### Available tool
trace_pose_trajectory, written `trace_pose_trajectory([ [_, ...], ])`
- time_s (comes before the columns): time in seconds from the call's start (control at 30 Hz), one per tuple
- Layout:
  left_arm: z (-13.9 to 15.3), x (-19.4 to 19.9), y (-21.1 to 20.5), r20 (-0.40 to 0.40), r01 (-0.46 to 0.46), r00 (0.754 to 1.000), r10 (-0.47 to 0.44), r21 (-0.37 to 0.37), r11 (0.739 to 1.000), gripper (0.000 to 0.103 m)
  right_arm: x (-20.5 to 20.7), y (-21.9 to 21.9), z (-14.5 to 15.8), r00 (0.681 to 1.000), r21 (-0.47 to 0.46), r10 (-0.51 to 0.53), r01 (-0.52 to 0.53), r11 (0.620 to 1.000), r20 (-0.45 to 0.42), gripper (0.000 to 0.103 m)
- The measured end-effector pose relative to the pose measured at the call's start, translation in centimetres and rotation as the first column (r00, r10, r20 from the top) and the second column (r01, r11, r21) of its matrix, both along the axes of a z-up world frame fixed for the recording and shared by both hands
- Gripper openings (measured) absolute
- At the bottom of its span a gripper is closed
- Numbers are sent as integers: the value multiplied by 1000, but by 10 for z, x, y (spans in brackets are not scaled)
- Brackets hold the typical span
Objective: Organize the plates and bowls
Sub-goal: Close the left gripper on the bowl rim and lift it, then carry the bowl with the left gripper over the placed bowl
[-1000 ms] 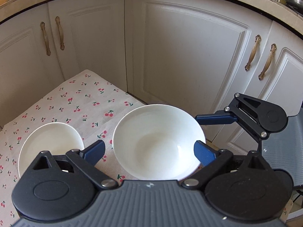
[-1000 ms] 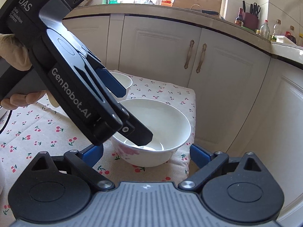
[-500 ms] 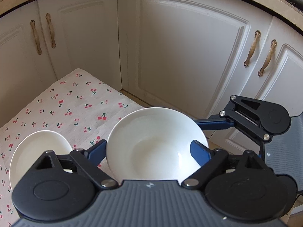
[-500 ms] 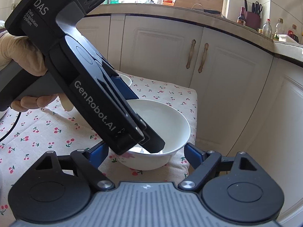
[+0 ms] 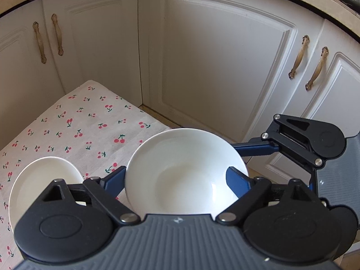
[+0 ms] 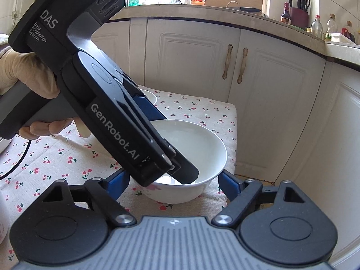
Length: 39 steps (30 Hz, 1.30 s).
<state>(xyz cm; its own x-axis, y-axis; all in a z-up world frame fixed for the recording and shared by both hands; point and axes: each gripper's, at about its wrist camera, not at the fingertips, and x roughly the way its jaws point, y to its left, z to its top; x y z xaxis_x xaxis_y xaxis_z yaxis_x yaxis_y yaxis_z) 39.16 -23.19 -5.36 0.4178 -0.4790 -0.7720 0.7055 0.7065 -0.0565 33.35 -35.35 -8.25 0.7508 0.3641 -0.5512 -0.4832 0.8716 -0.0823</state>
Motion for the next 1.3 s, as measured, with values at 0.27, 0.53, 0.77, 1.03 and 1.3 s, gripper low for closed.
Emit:
trace_pose_trajectory([
  [0.27, 1, 0, 1, 0, -8, 1000, 8, 3, 1000, 88, -1, 2, 0, 1000, -4, -6, 6, 1000, -1, 89],
  [0.53, 4, -10, 10, -25, -24, 999, 24, -2, 1000, 82, -13, 9, 7, 1000, -16, 0, 0, 1000, 4, 89],
  [0.77, 18, -29, 24, -13, -41, 999, 40, -27, 999, 72, -36, 17, 22, 1000, -31, -2, 3, 1000, 20, 89],
  [1.03, 38, -60, 43, 5, -55, 998, 55, -52, 997, 72, -67, 33, 38, 999, -42, 1, 1, 999, 40, 89],
  [1.3, 59, -97, 67, 31, -74, 997, 76, -66, 995, 72, -101, 50, 58, 998, -30, 25, -23, 999, 56, 89],
])
